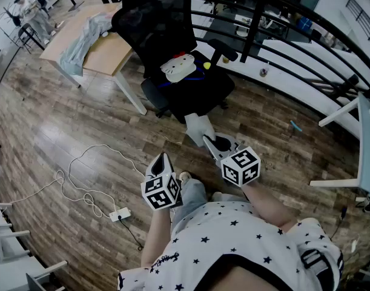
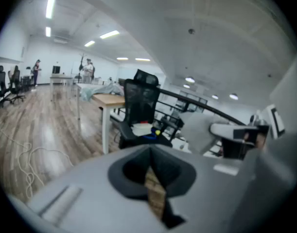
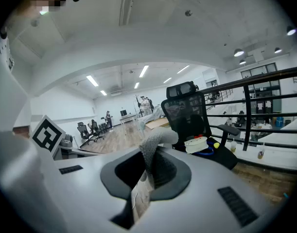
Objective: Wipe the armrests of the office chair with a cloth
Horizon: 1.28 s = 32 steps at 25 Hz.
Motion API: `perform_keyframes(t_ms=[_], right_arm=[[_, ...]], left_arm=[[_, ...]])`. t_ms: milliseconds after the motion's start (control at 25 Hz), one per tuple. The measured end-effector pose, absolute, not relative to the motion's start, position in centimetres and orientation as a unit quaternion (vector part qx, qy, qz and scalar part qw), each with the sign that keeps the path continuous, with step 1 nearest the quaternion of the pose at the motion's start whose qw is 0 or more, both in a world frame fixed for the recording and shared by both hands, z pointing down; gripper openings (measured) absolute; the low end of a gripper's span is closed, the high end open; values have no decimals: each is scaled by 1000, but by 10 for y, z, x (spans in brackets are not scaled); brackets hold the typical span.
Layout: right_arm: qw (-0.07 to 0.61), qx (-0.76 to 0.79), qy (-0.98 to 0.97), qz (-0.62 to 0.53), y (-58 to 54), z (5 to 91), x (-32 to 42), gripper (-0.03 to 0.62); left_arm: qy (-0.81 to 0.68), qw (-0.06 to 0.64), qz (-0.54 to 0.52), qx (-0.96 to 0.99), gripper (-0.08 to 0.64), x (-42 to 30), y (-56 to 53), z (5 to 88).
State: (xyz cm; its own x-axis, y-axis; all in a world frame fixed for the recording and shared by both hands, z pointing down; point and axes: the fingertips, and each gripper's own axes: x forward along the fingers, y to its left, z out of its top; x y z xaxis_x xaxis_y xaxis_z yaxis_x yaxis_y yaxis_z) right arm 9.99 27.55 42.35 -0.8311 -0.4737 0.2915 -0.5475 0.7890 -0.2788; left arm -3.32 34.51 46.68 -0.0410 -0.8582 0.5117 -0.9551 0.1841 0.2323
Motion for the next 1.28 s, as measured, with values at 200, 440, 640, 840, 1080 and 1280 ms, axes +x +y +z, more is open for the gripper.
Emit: perform_keyframes(t_ms=[200,440,640,840,1080,1280], right_arm=[[116,252,-944,178,321,432,144,28],[110,256,-945,172,341,423,156,28],[108,255,-947,163,349,414,140,28],[113,244,-948,171,354,419,119,28],[115,248,-946,175,350,420,91,28],[110,259,-942,182,343,422,70,28]], left_arm=[[-726,282,69,624,6,14,381,470],[-714,280,68,638,6,34,399,464],[-708,278,64,645,6,22,403,453],[-705,285,66,646,6,3,405,457],[-700,293,70,647,6,-23,401,461],[-694,295,76,653,6,-44,396,465]])
